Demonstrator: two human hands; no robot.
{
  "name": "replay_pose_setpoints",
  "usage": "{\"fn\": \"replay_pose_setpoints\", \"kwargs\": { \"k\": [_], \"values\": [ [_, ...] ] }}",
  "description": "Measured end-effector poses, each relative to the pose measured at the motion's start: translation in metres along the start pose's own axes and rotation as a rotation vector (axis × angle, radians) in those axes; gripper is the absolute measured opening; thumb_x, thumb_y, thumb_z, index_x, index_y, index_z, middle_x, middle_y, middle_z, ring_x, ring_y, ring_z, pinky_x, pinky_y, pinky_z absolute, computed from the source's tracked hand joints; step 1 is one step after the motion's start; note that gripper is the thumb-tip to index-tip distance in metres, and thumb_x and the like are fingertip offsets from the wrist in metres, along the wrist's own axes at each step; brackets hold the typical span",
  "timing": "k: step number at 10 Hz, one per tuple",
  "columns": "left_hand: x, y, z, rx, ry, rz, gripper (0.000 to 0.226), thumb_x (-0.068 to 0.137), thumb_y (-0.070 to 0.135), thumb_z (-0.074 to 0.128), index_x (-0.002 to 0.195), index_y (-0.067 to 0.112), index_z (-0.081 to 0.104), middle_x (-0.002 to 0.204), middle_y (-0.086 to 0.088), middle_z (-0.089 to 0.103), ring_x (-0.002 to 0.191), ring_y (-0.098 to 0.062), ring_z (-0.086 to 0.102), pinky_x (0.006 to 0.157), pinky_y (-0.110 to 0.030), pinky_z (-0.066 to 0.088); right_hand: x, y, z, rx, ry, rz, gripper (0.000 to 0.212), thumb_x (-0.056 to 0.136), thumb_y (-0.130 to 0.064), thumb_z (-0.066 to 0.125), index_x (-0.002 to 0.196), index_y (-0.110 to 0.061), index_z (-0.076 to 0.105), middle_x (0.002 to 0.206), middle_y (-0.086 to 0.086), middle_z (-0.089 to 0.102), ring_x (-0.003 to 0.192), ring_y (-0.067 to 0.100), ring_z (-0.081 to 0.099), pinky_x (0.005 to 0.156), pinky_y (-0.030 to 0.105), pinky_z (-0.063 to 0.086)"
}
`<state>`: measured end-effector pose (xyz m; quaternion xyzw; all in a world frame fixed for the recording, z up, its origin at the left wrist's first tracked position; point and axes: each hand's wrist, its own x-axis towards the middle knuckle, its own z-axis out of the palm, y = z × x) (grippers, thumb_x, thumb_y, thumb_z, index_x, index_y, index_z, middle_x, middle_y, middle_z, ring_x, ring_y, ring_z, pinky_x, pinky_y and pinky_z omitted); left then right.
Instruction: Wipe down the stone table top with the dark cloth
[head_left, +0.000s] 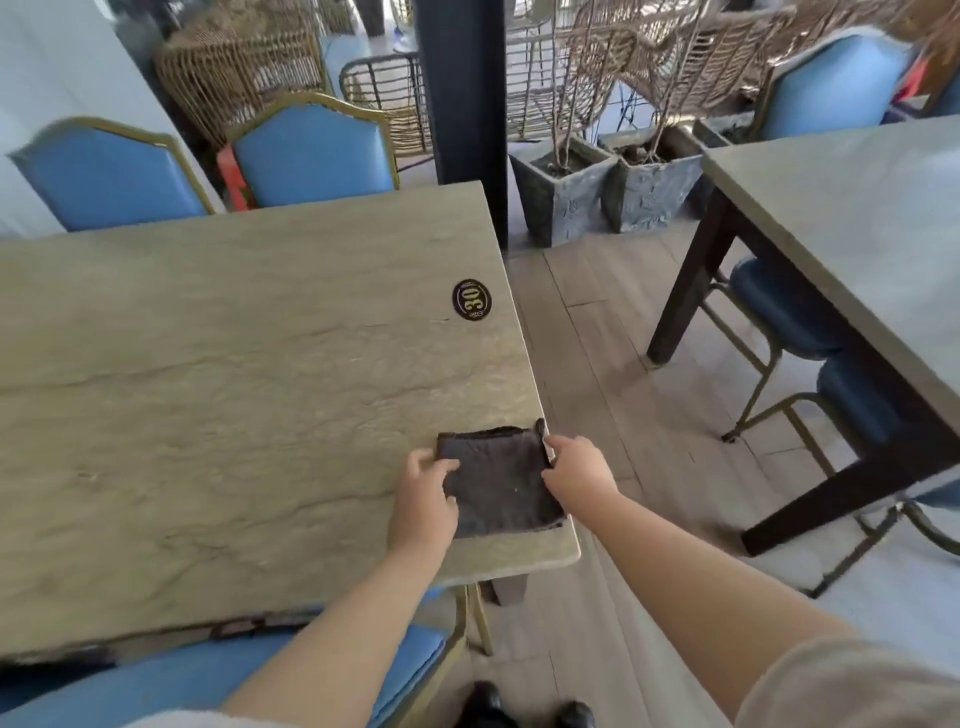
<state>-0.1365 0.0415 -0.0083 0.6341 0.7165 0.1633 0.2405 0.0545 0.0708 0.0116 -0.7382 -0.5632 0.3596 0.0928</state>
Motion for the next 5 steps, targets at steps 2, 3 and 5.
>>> {"fn": "replay_pose_setpoints", "kwargs": {
  "k": [2,3,5],
  "values": [
    [-0.021,0.010,0.008,0.215,0.001,-0.009,0.051,0.092,0.011,0.054,0.141,0.022,0.048,0.132,0.006,0.042,0.107,-0.019,0.051,0.084,-0.035,0.051,-0.009,0.015,-0.010,-0.041,-0.057,-0.080,0.058,0.088,-0.005,0.046,0.145,-0.016,0.040,0.136,0.014,0.049,0.122,0.029,0.050,0.096,0.031,0.044],
    [-0.029,0.015,0.005,0.269,-0.126,-0.038,0.057,0.093,0.019,0.052,0.148,0.023,0.036,0.149,0.008,0.032,0.130,-0.018,0.041,0.097,-0.034,0.045,-0.019,0.018,-0.014,0.053,-0.048,-0.075,0.056,0.088,-0.004,0.044,0.141,-0.021,0.047,0.122,0.005,0.063,0.107,0.022,0.059,0.082,0.025,0.048],
    [-0.050,0.036,-0.023,0.037,-0.125,-0.074,0.039,0.092,0.016,0.053,0.130,0.023,0.056,0.157,0.002,0.019,0.133,-0.018,0.041,0.102,-0.033,0.042,-0.055,0.011,-0.019,0.106,-0.034,-0.136,0.045,0.088,-0.004,0.042,0.122,-0.024,0.064,0.107,0.003,0.067,0.090,0.022,0.059,0.069,0.022,0.042]
  ]
}}
